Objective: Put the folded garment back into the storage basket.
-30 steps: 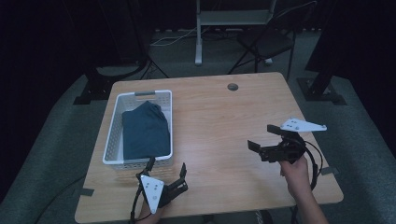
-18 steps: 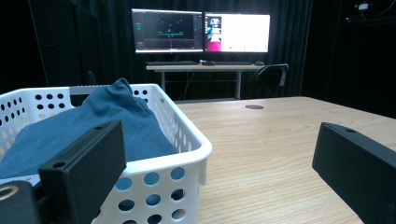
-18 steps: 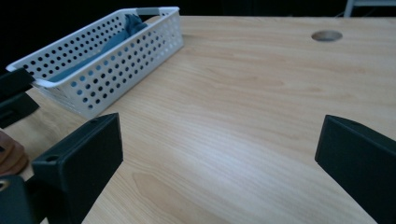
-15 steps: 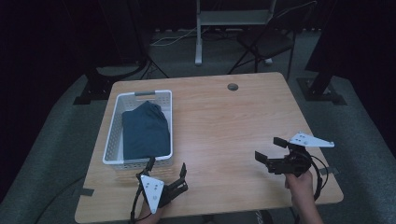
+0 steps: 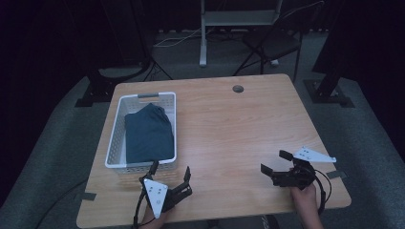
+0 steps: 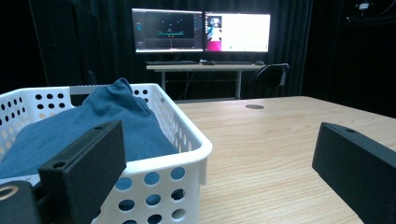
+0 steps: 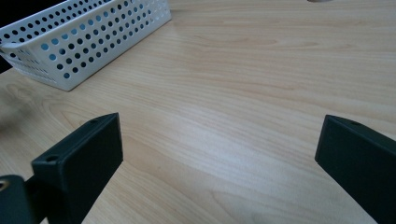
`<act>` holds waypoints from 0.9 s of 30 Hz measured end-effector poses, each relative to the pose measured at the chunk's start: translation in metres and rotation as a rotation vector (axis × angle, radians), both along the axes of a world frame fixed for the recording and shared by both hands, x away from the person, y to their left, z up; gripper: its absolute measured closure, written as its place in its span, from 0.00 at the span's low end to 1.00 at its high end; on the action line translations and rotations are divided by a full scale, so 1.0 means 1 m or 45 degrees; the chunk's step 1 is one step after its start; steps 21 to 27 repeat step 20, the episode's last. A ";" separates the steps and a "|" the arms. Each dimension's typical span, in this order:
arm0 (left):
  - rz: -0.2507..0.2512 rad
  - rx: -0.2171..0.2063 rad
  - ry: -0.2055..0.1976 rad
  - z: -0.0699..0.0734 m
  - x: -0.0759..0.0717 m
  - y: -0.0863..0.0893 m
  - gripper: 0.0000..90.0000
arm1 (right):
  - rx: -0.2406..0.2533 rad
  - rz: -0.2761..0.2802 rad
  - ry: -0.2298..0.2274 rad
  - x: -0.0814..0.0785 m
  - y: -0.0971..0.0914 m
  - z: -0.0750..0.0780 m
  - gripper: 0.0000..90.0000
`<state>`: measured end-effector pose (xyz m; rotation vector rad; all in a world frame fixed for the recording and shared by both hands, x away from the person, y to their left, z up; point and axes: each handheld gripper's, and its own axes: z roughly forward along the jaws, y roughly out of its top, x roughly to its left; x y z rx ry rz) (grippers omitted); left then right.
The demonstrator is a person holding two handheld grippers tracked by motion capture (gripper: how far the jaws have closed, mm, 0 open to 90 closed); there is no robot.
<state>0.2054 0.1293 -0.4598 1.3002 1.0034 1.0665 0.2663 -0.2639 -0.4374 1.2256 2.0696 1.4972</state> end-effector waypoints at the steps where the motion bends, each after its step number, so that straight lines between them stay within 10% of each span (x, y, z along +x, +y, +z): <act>1: 0.000 0.000 -0.001 0.000 0.000 0.000 0.05 | 0.003 -0.003 0.004 -0.001 -0.001 -0.002 0.01; 27: 0.000 -0.001 -0.003 0.000 0.000 0.000 0.05 | -0.150 -0.070 -0.053 -0.005 0.011 -0.015 0.01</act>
